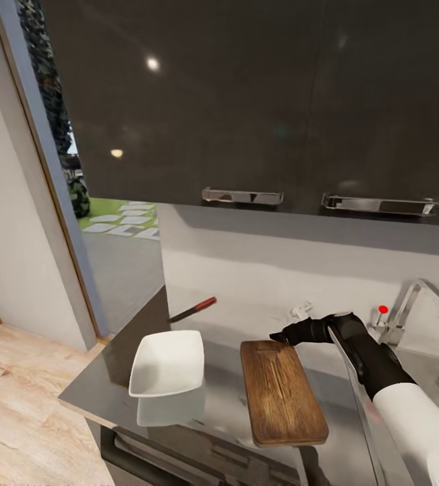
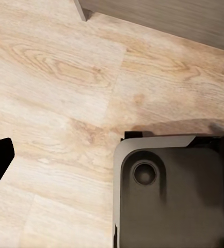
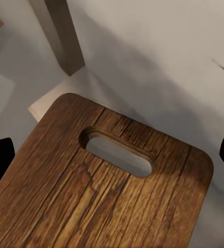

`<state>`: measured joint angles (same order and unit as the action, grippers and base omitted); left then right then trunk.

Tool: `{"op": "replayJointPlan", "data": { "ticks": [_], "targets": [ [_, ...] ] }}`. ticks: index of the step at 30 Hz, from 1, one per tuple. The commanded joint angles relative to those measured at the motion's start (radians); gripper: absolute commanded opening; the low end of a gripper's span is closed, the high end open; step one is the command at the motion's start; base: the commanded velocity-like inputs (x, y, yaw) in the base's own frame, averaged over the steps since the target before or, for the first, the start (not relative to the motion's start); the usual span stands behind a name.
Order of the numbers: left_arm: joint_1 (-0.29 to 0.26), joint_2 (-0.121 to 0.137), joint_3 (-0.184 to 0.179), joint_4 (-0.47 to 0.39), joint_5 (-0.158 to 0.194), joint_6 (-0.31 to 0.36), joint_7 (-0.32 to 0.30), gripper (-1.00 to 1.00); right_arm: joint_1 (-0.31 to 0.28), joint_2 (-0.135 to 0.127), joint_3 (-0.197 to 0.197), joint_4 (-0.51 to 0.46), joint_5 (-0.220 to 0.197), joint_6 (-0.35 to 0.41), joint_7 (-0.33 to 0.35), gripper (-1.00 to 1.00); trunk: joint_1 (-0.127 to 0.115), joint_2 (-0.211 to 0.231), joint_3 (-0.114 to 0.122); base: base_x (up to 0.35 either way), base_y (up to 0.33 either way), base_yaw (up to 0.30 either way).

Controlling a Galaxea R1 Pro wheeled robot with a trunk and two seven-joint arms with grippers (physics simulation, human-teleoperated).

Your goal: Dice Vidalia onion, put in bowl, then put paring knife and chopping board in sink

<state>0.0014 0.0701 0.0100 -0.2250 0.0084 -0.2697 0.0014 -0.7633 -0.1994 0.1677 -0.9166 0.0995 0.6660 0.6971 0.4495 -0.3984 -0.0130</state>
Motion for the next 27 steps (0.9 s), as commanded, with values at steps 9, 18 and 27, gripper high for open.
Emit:
{"op": "replayJointPlan", "data": {
  "ticks": [9,18,27],
  "targets": [
    [0.0,-0.001,0.001,-0.001,0.001,-0.002,0.0,1.0,-0.001,0.0,0.0,0.016,0.012,-0.001,0.005,1.0,0.001,-0.002,-0.004,0.0,0.0,0.0],
    [0.0,0.0,0.001,-0.002,0.0,-0.002,0.0,1.0,-0.001,0.0,0.0,0.016,0.011,-0.002,0.007,1.0,0.001,-0.002,-0.005,0.0,0.0,0.0],
    [0.0,0.001,0.001,-0.002,-0.001,-0.002,0.0,1.0,-0.001,0.002,-0.001,0.023,0.01,-0.002,0.007,1.0,0.001,-0.002,-0.005,0.053,0.0,0.0]
  ]
}}
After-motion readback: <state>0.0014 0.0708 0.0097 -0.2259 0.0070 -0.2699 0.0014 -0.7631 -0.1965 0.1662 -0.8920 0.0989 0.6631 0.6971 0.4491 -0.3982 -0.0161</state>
